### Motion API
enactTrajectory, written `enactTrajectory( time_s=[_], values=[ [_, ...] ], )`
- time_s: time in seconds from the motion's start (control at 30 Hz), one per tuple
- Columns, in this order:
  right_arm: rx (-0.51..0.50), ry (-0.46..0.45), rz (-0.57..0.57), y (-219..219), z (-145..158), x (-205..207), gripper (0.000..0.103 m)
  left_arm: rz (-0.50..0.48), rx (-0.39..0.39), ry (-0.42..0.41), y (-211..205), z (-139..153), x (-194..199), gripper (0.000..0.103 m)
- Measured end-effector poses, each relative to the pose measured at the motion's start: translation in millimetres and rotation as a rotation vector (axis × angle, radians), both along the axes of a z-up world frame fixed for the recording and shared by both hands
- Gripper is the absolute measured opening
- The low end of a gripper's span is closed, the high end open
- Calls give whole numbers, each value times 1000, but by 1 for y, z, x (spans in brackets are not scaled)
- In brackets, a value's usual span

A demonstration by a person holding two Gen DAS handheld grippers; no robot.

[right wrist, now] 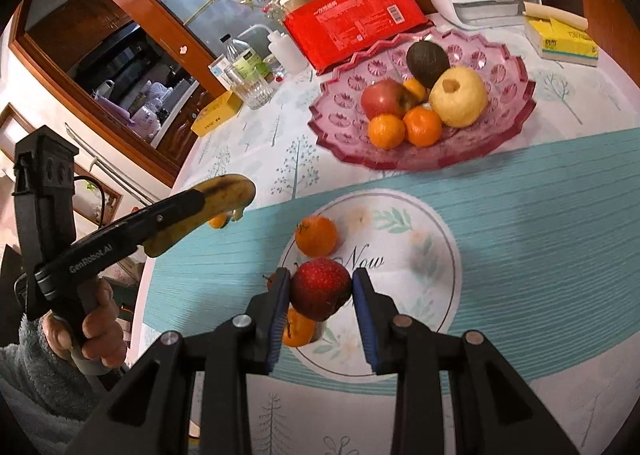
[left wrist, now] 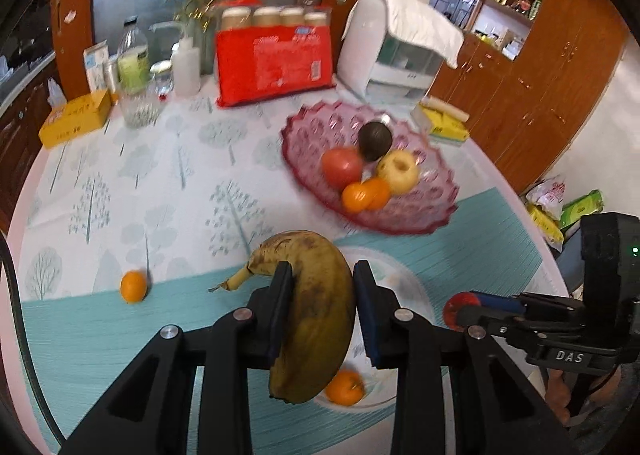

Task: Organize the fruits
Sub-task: 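Lift the banana with the left tool while the right tool carries the red fruit over the bowl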

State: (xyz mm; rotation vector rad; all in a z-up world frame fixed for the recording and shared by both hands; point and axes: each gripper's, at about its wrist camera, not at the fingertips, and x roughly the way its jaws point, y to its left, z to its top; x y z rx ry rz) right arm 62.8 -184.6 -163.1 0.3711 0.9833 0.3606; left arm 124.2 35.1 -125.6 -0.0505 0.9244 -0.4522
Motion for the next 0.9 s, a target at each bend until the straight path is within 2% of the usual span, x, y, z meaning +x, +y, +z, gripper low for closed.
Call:
enactTrajectory(
  time_s=[0.23,0.37,0.5,0.7,0.9],
  values=[
    [-10,-79,-30,-35,46,32,32,-36,8,-114,-45,49,23,30],
    [-58,-154,-42,-55,79,60,32,-42,14,-160,-73,65,44,30],
    [-103,-191,-55,-75,96,91,32,-23,29,-177,-96,68,74,30],
    [-168,-178,-57,-94,83,141,32,51,46,-144,-116,44,137,30],
    [-173,-100,-5,-91,41,179,32,93,64,-82,-132,1,186,26]
  ],
)
